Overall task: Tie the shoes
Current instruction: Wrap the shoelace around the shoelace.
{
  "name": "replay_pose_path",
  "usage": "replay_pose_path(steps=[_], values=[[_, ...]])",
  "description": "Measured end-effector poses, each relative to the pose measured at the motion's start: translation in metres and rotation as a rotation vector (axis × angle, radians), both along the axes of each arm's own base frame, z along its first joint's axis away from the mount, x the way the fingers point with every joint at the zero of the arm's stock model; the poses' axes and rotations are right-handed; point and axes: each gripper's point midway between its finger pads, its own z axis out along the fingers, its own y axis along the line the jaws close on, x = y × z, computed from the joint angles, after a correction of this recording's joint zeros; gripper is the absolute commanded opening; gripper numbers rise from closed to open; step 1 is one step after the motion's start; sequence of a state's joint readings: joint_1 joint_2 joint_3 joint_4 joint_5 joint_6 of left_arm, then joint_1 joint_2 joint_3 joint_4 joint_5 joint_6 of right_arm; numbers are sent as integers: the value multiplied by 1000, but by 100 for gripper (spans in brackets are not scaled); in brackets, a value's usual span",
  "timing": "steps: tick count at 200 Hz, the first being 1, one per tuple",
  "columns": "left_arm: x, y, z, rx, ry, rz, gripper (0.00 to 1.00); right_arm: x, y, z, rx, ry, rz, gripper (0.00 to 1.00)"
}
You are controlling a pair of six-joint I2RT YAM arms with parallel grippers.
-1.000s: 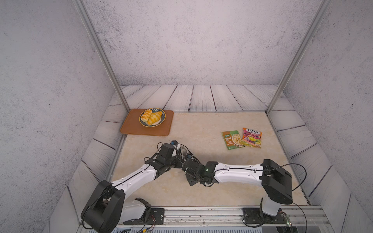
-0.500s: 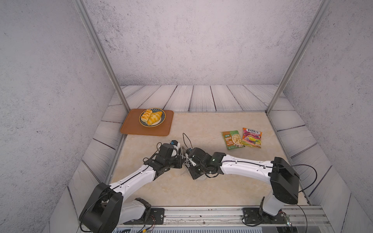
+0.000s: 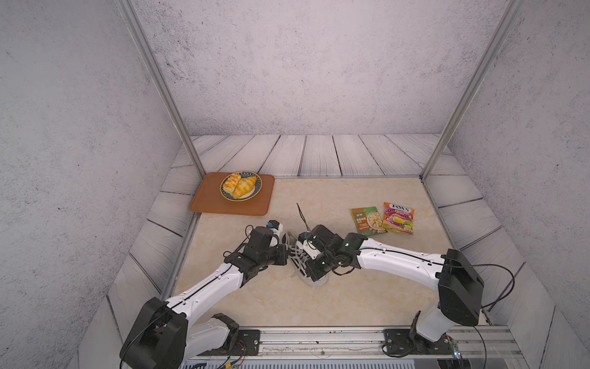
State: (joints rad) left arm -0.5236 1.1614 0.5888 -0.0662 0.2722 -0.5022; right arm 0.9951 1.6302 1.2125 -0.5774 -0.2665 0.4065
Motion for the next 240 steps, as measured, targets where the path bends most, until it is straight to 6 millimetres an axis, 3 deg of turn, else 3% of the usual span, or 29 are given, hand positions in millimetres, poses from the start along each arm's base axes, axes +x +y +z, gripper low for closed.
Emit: replay_pose_path(steps=[63, 90, 163, 209, 240], values=[[10, 4, 3, 31, -6, 38, 1, -26, 6, 10, 69, 100, 143, 0], [12, 5, 0, 47, 4, 48, 2, -28, 2, 9, 61, 112, 154, 0], [14, 14, -6, 96, 13, 84, 3, 11, -19, 14, 71, 114, 42, 0], [16, 19, -7, 117, 6, 108, 6, 39, -20, 36, 124, 86, -6, 0], [16, 20, -7, 119, 5, 111, 12, 57, -20, 36, 131, 90, -37, 0]])
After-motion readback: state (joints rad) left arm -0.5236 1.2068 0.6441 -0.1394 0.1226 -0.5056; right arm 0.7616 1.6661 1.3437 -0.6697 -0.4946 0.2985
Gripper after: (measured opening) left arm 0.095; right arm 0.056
